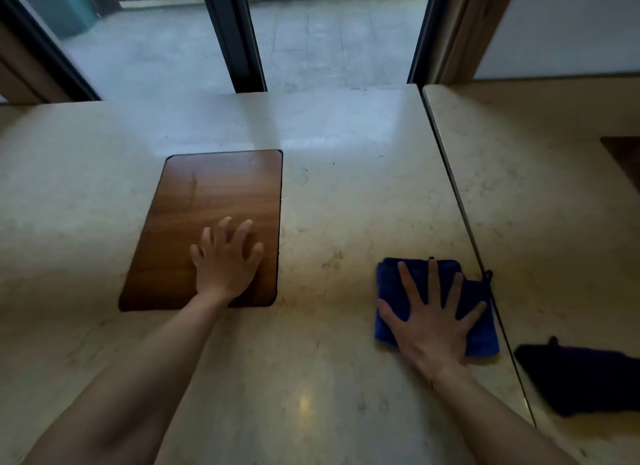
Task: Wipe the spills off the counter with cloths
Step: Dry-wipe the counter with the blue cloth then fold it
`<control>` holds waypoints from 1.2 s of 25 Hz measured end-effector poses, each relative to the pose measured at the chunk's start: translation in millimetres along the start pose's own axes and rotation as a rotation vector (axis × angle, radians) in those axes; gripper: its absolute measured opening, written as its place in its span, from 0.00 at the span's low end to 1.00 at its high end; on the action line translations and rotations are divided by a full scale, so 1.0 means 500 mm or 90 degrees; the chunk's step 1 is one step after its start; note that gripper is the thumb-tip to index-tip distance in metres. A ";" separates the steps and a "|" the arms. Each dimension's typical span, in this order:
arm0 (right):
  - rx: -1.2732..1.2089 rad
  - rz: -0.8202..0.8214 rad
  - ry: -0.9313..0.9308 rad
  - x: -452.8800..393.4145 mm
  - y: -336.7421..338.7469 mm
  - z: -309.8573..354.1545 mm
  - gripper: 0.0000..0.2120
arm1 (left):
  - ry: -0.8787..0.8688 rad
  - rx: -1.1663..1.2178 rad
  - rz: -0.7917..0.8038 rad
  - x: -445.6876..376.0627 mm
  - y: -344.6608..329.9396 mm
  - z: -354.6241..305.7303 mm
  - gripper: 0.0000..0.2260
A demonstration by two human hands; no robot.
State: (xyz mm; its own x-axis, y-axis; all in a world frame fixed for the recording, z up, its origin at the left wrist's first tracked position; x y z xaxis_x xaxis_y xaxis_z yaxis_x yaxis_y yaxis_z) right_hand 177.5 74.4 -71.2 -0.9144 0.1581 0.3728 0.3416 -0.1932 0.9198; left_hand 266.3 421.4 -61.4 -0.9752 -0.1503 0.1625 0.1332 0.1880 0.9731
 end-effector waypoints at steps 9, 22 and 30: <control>-0.016 -0.073 -0.021 -0.506 0.180 0.125 0.37 | 0.026 -0.063 0.024 -0.114 -0.014 0.024 0.31; 0.005 -0.028 0.080 -0.970 0.345 0.357 0.35 | 0.034 -0.111 0.034 -0.133 -0.019 0.025 0.29; 0.050 -0.029 0.203 -0.690 0.237 0.365 0.31 | 0.017 -0.072 0.022 -0.122 -0.011 0.023 0.30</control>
State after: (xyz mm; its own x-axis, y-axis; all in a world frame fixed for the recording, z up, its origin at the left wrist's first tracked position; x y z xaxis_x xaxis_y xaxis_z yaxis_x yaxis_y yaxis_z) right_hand 573.3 173.9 -68.3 -0.9469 -0.1486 0.2852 0.3030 -0.1149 0.9460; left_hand 322.7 440.8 -78.5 -0.9649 -0.1711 0.1995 0.1876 0.0834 0.9787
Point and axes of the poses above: each hand's wrist, its own x-axis away from the middle knuckle, its own y-axis out of the back of the hand, z = x × y, the point moved 2 cm from there along -x, towards the middle knuckle, and after that the axes turned 5 degrees about z, right-handed, at the moved point
